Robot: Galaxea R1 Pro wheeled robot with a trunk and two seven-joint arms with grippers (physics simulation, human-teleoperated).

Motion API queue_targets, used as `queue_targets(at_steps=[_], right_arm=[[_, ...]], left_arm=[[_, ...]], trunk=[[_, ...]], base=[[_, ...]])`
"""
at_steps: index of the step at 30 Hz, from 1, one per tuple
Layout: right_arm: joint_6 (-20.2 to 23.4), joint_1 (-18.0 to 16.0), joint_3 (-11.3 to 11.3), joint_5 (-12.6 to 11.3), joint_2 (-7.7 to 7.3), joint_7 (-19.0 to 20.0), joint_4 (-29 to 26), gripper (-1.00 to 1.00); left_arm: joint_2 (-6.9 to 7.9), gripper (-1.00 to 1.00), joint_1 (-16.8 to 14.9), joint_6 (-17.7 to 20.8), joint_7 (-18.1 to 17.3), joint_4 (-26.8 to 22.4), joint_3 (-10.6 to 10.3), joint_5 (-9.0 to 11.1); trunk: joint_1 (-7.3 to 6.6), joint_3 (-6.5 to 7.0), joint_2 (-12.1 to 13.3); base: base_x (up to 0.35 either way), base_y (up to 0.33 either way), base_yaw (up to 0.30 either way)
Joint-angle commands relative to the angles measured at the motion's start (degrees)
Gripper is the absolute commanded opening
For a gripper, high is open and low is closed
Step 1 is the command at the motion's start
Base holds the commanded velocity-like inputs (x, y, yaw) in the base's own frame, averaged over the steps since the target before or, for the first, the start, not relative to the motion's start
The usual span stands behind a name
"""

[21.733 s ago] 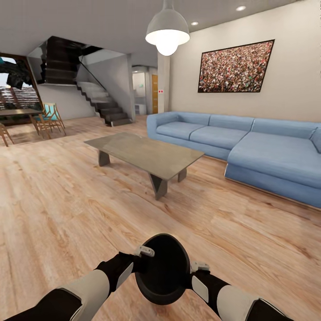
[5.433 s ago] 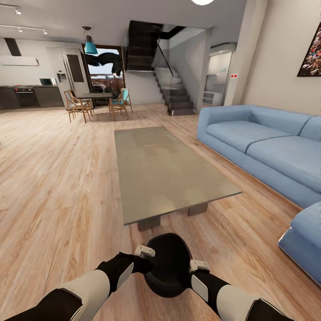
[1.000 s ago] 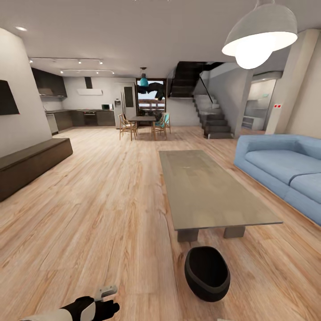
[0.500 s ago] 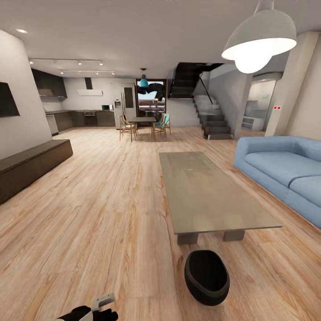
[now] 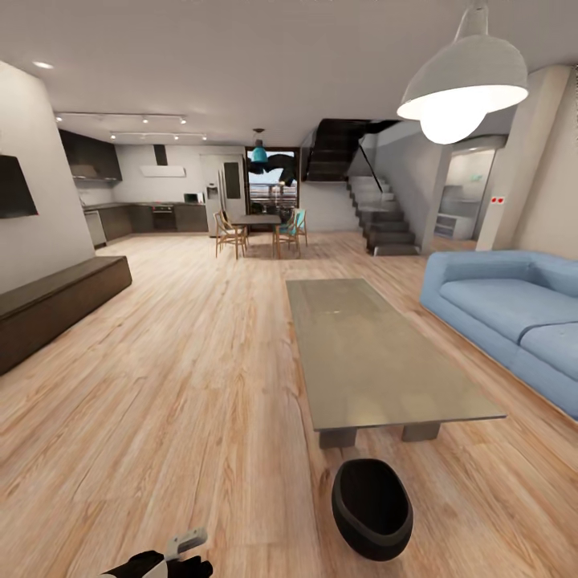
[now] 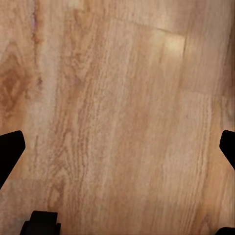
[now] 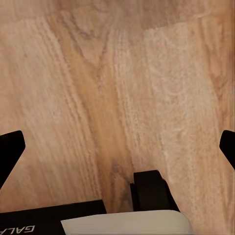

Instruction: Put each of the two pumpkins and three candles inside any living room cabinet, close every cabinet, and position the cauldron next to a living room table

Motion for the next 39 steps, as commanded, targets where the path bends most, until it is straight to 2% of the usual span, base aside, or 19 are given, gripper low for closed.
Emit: queue_targets(at_steps=[1,39], right_arm=[[0.19,-0.06,0.48,-0.43,0.03,-0.12,0.07,1.0],[0.6,-0.06,0.42,-0.19,-0.05,-0.27,-0.02,1.0]], left_arm=[[0.0,1.0,-0.07,0.1,-0.3,0.13,-0.49,0.58],[-0.01,1.0,-0.07,0.1,-0.3,0.13,-0.58,0.58]], trunk=[[-0.23,0.2,0.39],[-8.58,7.19,15.63]], base=[[0.0,0.0,0.0],[0.0,0.0,0.0]])
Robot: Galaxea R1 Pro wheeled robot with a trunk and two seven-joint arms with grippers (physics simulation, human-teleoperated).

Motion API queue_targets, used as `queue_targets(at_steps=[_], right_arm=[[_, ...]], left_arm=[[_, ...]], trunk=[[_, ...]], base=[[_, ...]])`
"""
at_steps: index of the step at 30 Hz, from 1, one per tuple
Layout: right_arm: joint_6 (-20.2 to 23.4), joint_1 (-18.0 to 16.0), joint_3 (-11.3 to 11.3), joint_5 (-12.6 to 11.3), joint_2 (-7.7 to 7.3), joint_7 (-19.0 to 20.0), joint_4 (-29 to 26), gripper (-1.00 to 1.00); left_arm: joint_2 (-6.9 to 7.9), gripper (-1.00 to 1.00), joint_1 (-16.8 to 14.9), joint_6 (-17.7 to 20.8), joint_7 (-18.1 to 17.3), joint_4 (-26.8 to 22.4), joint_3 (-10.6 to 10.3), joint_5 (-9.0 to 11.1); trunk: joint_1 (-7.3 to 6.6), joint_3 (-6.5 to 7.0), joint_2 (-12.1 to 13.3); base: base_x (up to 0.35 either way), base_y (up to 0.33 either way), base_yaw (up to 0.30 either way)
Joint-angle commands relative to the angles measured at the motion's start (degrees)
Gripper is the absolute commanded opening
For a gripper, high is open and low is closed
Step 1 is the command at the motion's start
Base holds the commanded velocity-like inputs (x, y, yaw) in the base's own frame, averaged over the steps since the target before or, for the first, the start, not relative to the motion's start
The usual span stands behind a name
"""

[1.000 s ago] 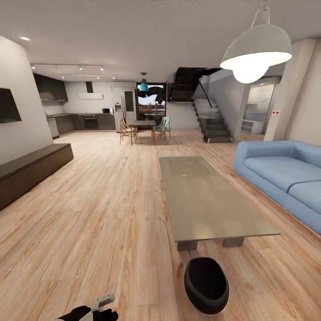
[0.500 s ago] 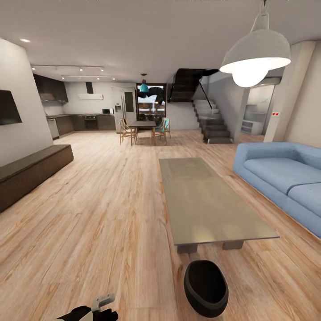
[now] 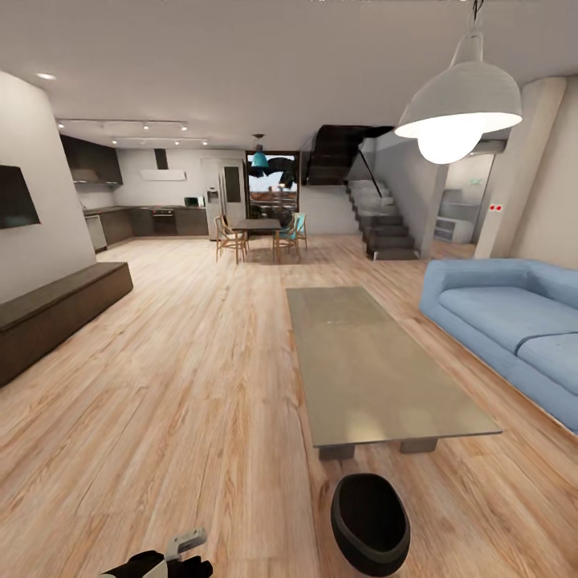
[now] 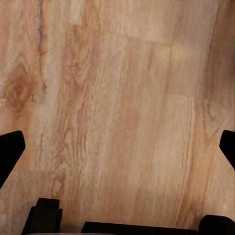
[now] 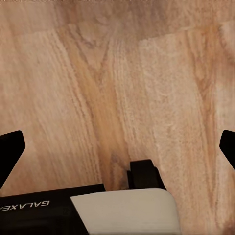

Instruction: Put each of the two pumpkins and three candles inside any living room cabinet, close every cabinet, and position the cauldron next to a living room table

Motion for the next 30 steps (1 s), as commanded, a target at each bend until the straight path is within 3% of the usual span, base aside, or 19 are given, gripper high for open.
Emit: queue_targets(at_steps=[1,30], right_arm=[[0.17,-0.06,0.49,-0.41,0.03,-0.14,0.06,1.0],[-0.18,-0.06,0.56,-0.56,0.03,-0.42,0.14,1.0]], left_arm=[[-0.01,1.0,-0.07,0.1,-0.3,0.13,-0.49,0.58],[-0.11,1.0,-0.07,0.1,-0.3,0.13,-0.5,0.57]], trunk=[[-0.23,0.13,0.38],[-6.6,5.33,12.01]], base=[[0.0,0.0,0.0],[0.0,0.0,0.0]])
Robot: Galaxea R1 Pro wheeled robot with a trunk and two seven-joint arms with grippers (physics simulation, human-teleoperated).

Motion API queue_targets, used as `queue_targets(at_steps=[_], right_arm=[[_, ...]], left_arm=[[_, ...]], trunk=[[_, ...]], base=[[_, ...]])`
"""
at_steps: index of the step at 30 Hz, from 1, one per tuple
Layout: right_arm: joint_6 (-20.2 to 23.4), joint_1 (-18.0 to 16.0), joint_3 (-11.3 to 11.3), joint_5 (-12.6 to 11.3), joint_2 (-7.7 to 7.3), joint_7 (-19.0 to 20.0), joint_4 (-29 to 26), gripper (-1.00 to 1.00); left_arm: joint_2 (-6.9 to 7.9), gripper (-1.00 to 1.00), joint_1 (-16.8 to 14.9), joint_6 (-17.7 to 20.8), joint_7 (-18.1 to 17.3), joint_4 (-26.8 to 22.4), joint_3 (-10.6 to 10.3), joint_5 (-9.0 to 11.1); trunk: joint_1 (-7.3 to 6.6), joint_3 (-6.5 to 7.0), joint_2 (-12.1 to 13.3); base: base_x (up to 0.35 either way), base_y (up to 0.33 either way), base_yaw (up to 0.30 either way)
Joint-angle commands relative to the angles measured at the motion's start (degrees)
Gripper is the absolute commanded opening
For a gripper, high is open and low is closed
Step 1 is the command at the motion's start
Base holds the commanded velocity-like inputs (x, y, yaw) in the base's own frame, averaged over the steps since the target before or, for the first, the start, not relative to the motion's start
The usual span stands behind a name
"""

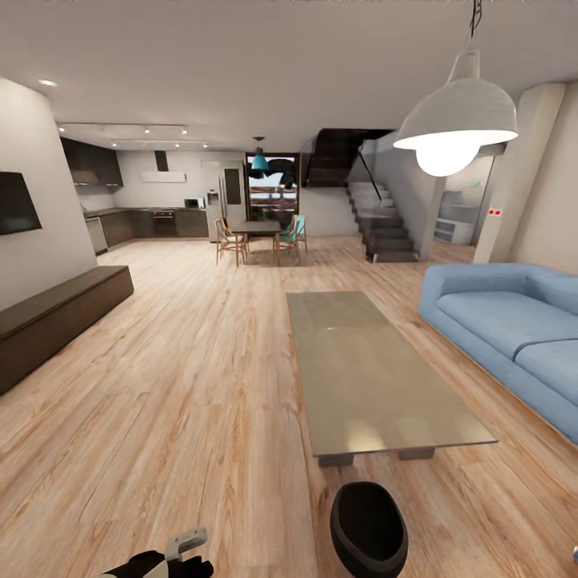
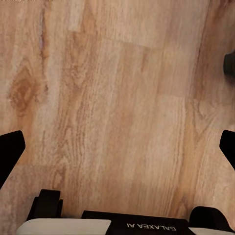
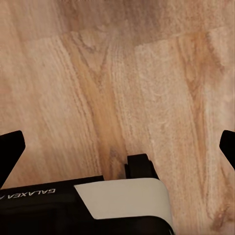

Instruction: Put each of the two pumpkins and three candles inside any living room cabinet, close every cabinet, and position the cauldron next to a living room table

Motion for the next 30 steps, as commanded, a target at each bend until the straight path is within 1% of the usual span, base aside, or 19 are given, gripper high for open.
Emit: queue_targets(at_steps=[1,30], right_arm=[[0.17,-0.06,0.49,-0.43,0.03,-0.14,0.07,1.0],[0.17,-0.06,0.56,-0.41,0.03,-0.16,0.07,1.0]], left_arm=[[-0.01,1.0,-0.08,0.1,-0.3,0.13,-0.49,0.58],[-0.14,1.0,-0.07,0.1,-0.3,0.13,-0.49,0.58]], trunk=[[-0.23,0.12,0.38],[-6.6,5.33,12.01]], base=[[0.0,0.0,0.0],[0.0,0.0,0.0]])
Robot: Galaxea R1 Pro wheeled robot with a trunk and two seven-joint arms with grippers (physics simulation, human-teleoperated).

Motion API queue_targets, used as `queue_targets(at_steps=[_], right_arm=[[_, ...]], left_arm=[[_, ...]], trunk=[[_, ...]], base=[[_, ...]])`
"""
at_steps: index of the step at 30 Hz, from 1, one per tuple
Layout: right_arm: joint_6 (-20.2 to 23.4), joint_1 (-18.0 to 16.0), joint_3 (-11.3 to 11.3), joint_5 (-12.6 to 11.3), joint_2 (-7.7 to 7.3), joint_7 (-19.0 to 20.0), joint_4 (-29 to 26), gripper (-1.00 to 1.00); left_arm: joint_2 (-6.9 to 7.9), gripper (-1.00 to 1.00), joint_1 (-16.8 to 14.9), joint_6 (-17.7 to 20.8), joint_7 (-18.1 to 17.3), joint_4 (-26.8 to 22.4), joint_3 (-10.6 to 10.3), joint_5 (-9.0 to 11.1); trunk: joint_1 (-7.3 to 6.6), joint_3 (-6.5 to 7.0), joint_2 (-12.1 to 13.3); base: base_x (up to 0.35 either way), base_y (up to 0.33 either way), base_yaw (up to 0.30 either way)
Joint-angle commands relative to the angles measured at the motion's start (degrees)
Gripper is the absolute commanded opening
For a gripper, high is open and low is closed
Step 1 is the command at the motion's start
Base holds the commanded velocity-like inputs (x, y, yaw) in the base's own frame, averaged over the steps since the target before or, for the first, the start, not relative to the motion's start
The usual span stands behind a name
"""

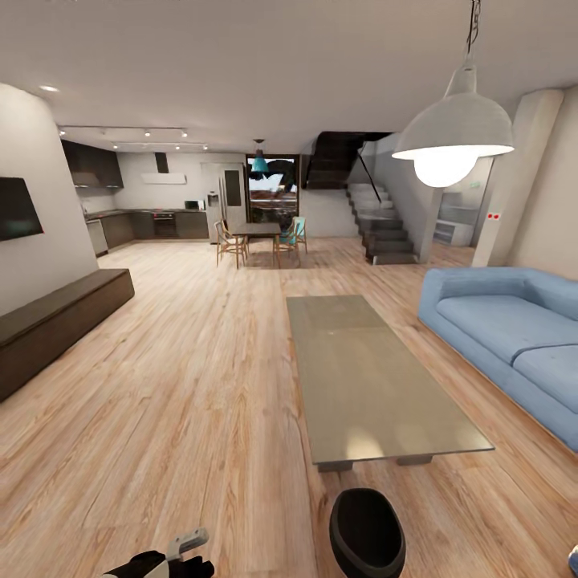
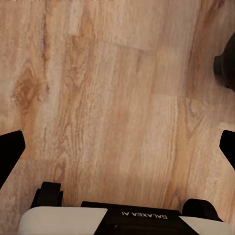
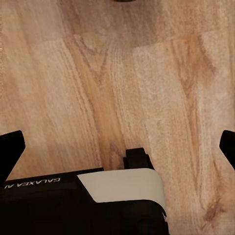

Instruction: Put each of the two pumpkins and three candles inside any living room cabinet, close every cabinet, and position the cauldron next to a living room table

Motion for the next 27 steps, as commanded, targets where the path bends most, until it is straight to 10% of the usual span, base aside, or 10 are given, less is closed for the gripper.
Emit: queue_targets(at_steps=[1,27], right_arm=[[0.17,-0.06,0.48,-0.4,0.03,-0.12,0.06,1.0],[0.17,-0.06,0.48,-0.29,0.03,-0.12,0.07,1.0]], left_arm=[[0.01,1.0,-0.08,0.1,-0.3,0.13,-0.49,0.58],[-0.07,1.0,-0.06,0.1,-0.3,0.13,-0.49,0.58]], trunk=[[-0.22,0.12,0.37],[-5.94,4.79,10.8]], base=[[0.0,0.0,0.0],[0.0,0.0,0.0]])
